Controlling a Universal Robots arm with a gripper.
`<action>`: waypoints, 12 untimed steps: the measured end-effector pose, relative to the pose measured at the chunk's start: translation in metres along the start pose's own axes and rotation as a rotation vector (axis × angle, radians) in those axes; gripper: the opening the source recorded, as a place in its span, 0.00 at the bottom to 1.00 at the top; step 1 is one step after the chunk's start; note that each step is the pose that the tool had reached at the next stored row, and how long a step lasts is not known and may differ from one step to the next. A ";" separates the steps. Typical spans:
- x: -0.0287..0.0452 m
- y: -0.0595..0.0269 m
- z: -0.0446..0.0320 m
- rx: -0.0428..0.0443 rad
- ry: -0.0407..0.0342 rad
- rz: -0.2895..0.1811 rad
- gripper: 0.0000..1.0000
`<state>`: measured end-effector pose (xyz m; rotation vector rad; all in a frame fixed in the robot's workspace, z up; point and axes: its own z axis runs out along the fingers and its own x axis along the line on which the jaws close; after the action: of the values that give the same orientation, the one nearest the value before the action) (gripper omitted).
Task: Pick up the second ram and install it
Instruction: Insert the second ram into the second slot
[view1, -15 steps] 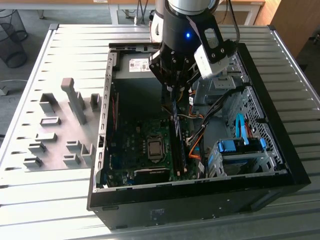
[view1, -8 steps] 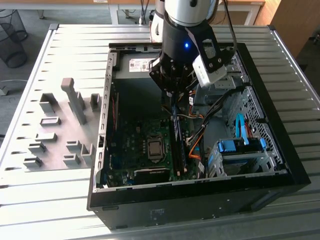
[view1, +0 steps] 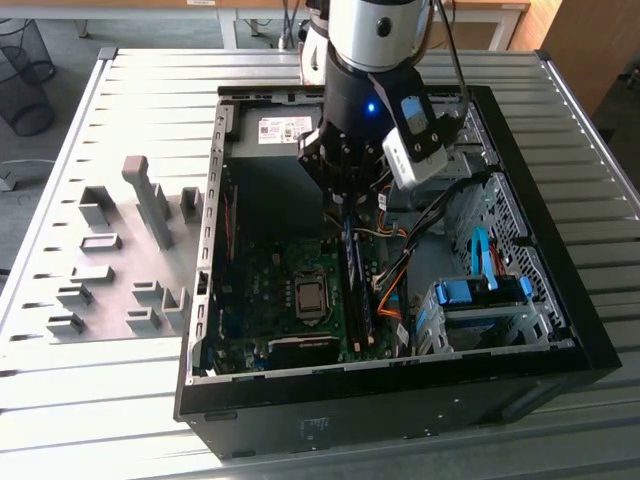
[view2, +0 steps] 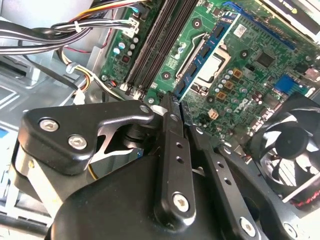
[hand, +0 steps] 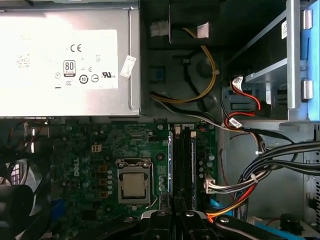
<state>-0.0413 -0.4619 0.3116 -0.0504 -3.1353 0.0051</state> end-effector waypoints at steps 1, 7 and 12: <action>0.0000 0.0000 0.0018 -0.0001 0.0000 0.000 0.13; -0.0001 0.0000 0.0127 -0.0001 0.0000 0.000 0.13; -0.0001 0.0000 0.0194 0.0001 0.0000 0.000 0.13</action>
<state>-0.0412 -0.4620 0.2922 -0.0503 -3.1354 0.0053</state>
